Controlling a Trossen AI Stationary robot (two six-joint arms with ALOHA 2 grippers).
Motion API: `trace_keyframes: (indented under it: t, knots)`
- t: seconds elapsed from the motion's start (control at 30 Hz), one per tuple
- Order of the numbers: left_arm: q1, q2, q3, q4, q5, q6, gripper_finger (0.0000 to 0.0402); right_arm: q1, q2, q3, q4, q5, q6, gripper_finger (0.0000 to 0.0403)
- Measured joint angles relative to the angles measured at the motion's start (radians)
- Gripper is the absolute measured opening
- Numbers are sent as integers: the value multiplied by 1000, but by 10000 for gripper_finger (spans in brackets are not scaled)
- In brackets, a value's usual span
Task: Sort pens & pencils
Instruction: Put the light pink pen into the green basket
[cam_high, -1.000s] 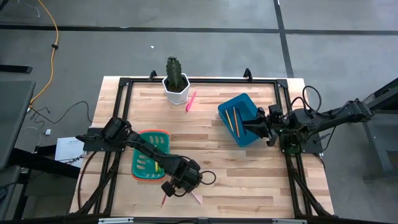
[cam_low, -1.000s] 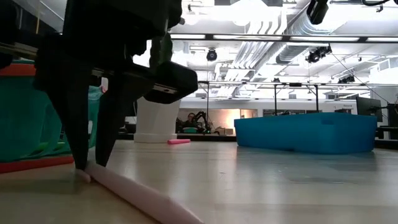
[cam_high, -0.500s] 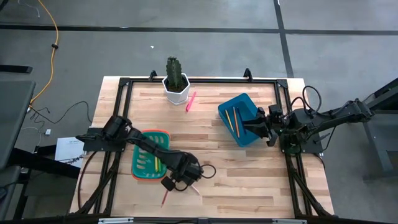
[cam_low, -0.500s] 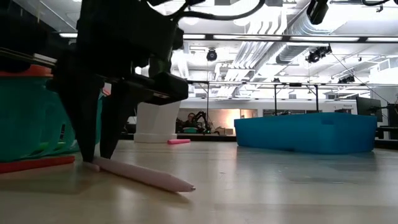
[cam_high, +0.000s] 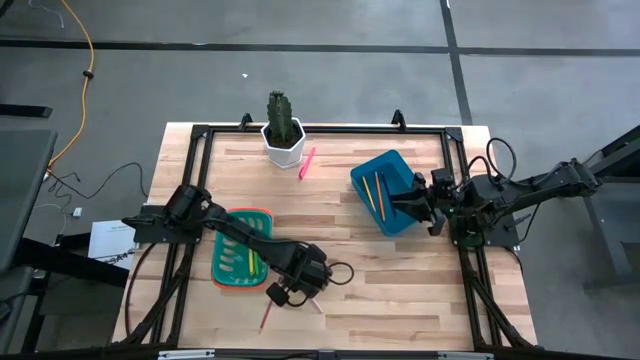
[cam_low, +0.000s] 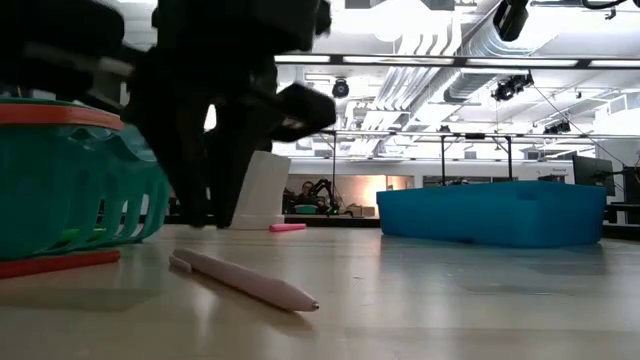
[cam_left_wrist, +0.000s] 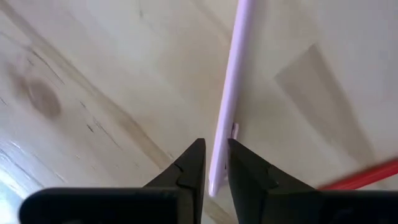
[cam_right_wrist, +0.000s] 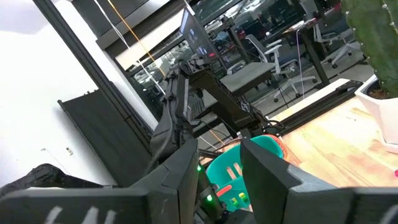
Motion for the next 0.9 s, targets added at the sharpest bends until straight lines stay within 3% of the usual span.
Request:
trace_keyframes:
  t: [0.9]
  knots:
    - [-3, 7, 57, 22, 60, 19, 54, 0, 0, 0, -6, 2, -18, 109]
